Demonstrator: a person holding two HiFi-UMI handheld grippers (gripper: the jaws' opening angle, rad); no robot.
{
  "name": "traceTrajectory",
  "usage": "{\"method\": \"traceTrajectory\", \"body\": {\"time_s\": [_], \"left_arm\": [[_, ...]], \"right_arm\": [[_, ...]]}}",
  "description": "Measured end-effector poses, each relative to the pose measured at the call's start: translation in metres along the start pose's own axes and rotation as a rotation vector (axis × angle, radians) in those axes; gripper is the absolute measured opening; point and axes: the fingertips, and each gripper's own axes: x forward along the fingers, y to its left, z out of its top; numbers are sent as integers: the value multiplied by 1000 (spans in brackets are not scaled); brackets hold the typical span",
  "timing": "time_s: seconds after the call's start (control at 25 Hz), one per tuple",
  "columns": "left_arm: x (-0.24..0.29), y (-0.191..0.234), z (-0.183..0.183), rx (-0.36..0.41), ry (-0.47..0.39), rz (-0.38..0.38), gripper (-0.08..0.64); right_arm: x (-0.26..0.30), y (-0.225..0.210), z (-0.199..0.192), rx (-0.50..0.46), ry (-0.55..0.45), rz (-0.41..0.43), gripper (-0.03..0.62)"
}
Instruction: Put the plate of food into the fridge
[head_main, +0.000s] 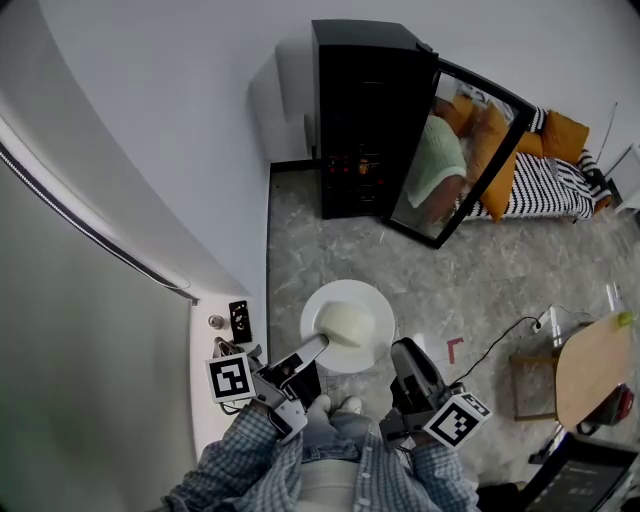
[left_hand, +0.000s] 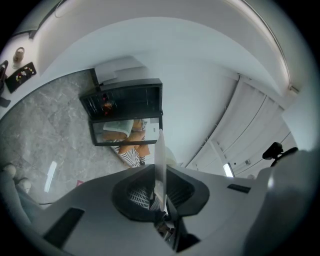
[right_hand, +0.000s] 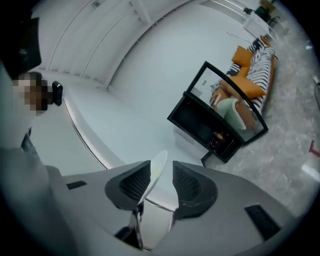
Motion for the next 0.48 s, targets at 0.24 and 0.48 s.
{"method": "traceTrajectory", "body": {"time_s": [0.24,0.48], "left_arm": [[-3,-2,-1,-31,-12,-36,46],[-2,-3,-10,-33,21,-31,46]], "right_arm": [[12,14,-21,118,49,66,121],[18,18,-29,134,53,51,107]]}}
